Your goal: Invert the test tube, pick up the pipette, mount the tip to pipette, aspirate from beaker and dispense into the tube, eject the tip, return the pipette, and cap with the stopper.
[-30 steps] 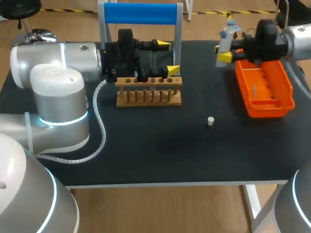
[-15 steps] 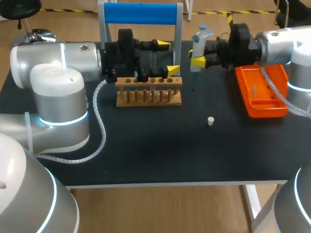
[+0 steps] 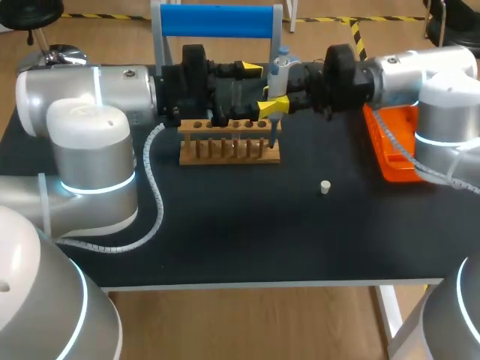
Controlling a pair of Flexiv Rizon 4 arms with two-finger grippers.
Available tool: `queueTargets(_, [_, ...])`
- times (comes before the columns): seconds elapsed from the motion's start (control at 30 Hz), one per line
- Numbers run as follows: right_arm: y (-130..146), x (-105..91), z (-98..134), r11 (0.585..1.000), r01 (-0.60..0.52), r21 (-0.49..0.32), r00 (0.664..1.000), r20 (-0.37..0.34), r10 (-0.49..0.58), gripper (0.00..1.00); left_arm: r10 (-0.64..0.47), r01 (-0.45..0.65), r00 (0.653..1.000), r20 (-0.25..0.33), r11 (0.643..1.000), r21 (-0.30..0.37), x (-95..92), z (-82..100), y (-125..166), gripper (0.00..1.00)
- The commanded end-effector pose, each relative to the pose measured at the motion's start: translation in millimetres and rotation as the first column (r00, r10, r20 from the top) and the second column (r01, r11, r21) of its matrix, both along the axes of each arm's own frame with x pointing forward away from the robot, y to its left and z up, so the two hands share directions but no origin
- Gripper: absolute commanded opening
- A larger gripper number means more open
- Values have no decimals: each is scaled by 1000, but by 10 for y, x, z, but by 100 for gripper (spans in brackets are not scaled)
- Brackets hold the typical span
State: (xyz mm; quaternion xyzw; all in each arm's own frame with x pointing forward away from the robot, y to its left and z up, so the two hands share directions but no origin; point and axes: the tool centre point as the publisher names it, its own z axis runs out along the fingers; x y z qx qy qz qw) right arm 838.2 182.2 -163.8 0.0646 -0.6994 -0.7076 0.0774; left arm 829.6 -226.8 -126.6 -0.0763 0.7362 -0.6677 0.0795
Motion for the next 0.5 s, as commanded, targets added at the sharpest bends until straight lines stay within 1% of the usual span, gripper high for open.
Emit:
queueTargets(0.03, [41,-85,3,1000,6,-2,1000,3,-6,0,2,-2,1000,0,1000,-1,-12,0,8,100])
queueTargets(0.5, [215,-109,19,1000,30,-6,1000,8,-30,0,2,-2,1000,0,1000,-1,-12,0,8,100])
